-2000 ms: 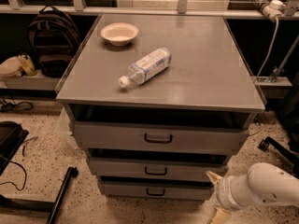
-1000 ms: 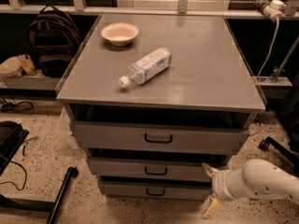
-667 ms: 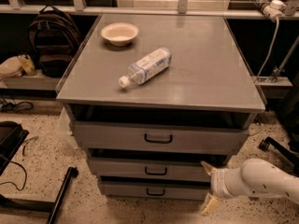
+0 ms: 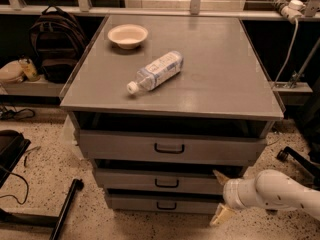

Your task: Open middle drawer

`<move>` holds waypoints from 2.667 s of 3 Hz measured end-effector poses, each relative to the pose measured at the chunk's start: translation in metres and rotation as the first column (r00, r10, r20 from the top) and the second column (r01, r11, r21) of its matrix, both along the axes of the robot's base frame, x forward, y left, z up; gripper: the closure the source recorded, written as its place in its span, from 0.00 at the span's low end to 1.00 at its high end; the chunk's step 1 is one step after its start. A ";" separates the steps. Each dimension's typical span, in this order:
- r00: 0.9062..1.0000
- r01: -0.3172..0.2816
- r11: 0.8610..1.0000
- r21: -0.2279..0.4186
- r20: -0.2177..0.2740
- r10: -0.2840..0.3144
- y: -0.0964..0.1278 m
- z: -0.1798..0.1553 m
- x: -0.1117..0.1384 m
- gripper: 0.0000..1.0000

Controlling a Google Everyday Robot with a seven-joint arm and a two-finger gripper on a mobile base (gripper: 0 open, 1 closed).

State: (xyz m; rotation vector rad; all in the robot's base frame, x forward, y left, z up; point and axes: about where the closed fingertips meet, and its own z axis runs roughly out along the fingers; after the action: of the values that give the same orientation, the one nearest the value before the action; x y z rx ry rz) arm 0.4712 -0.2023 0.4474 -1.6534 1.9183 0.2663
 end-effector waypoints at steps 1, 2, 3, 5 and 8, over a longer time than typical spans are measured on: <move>1.000 -0.012 1.000 0.017 0.011 0.012 0.005 -0.009 0.011 0.00; 0.999 -0.041 0.998 0.038 0.027 0.040 0.015 -0.025 0.032 0.00; 0.999 -0.041 0.998 0.038 0.026 0.040 0.015 -0.025 0.032 0.00; 0.998 -0.046 0.999 0.014 -0.039 0.046 0.016 -0.032 0.023 0.00; 0.977 -0.063 0.998 -0.019 -0.205 0.058 0.010 -0.023 -0.025 0.00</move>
Offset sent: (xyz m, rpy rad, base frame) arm 0.0371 0.0145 -0.0253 0.0423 -0.0376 0.0456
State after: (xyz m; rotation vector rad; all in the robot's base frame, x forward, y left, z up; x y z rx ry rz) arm 0.4465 -0.1923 0.4246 -1.7618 2.0294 0.4541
